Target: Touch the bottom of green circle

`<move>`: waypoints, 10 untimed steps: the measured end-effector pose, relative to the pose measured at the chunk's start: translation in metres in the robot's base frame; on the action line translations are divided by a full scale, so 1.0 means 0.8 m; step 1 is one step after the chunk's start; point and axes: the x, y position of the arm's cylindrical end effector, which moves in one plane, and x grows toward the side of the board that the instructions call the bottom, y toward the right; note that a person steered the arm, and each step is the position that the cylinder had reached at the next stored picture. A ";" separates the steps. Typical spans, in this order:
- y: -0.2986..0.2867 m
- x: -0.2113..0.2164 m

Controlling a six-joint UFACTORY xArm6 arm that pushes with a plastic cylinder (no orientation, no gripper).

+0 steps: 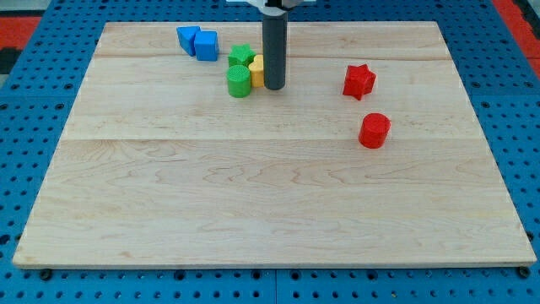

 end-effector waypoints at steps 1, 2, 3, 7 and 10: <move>-0.007 -0.016; 0.010 -0.002; 0.045 0.064; -0.084 0.028; -0.144 0.024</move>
